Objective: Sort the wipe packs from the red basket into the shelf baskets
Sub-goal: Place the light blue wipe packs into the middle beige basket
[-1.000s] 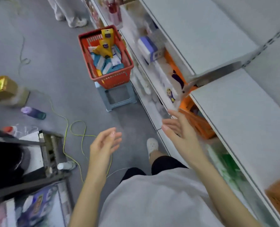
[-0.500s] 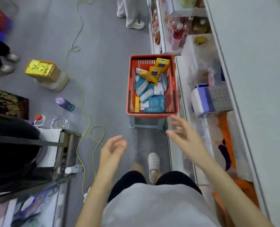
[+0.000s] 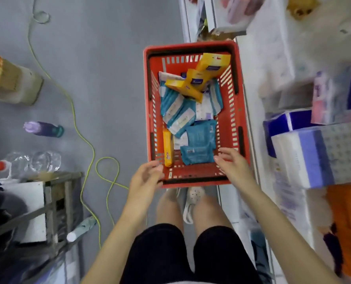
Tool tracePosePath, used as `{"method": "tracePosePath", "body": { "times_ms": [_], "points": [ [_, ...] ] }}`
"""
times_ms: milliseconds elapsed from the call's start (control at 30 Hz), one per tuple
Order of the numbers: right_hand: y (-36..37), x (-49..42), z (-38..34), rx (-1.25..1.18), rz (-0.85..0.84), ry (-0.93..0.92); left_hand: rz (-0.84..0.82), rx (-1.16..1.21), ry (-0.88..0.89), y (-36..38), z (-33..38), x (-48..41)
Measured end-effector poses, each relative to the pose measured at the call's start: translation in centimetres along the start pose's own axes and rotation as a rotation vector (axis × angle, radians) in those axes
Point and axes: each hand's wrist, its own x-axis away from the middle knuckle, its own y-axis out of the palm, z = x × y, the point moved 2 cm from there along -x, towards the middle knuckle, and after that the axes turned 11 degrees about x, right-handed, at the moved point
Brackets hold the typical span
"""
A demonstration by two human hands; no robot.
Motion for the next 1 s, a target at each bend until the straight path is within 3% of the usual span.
{"method": "tracePosePath", "body": {
  "times_ms": [233, 400, 567, 800, 1000],
  "points": [
    [5.8, -13.9, 3.7, 0.164, -0.078, 0.167, -0.058, -0.12, -0.129, 6.3, -3.3, -17.3],
    [9.0, -19.1, 6.6, 0.178, -0.077, 0.293, -0.05, -0.229, -0.312, 9.0, -8.3, -23.9],
    [9.8, -18.5, 7.2, 0.415, 0.061, 0.116, -0.008, -0.314, -0.298, 10.4, -10.1, -26.3],
    [9.2, -19.4, 8.7, 0.2, -0.056, 0.163, -0.116, -0.323, -0.284, 12.3, -10.6, -27.4],
    [8.3, -18.7, 7.3, -0.007, -0.116, 0.153, -0.259, -0.414, -0.136, 12.6, -9.2, -27.0]
  ]
}}
